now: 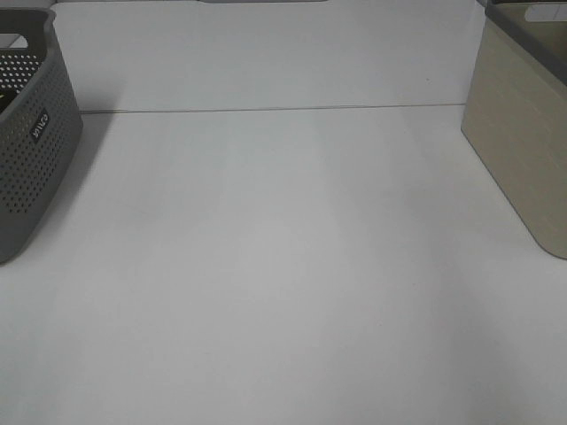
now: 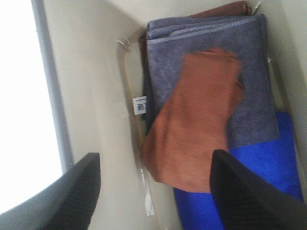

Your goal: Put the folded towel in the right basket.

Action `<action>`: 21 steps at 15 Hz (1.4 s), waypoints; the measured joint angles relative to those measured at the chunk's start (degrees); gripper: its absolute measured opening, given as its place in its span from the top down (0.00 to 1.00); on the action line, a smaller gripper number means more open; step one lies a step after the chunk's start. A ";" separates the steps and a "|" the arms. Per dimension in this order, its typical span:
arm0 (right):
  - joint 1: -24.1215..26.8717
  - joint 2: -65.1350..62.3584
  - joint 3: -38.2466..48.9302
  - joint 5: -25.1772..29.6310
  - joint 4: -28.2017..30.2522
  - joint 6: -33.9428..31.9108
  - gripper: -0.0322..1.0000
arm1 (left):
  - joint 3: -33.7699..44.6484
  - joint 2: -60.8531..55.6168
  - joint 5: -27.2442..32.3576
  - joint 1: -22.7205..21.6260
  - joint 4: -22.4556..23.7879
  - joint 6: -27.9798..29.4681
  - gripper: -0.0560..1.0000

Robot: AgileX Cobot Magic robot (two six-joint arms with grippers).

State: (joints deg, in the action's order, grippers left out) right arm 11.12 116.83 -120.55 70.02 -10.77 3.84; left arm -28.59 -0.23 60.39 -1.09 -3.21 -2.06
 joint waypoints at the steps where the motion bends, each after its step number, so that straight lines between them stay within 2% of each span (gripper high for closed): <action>1: -0.40 -1.32 0.11 0.00 -0.57 0.00 0.35 | 0.00 0.00 0.00 0.00 0.00 0.00 0.03; 4: -2.29 -6.53 3.84 -0.11 -0.63 0.00 0.35 | 0.00 0.00 0.00 0.00 0.00 0.00 0.03; 7: -5.79 -14.55 14.15 -0.17 -0.63 0.00 0.36 | 0.00 0.00 0.00 0.00 0.00 0.00 0.03; 8: -9.68 -20.34 23.03 -0.17 -0.57 0.00 0.39 | 0.00 0.00 0.00 0.00 0.00 0.00 0.03; 12: -17.25 -31.57 42.34 -0.29 0.23 -0.11 0.39 | 0.00 0.00 0.00 0.00 0.00 0.00 0.03; 14: -17.82 -36.67 49.79 -0.29 0.86 -0.92 0.39 | 0.00 0.00 0.00 0.00 0.00 0.00 0.03; 18: -17.82 -52.60 66.41 -1.55 6.47 -4.47 0.39 | 0.00 0.00 0.00 0.00 0.00 0.00 0.03; 21: -17.82 -66.92 76.15 -1.66 7.05 -4.58 0.39 | 0.00 0.00 0.00 0.00 0.00 0.00 0.03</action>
State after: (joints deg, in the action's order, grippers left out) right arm -6.70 49.90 -44.40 68.35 -3.72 -0.74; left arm -28.59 -0.23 60.39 -1.09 -3.21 -2.06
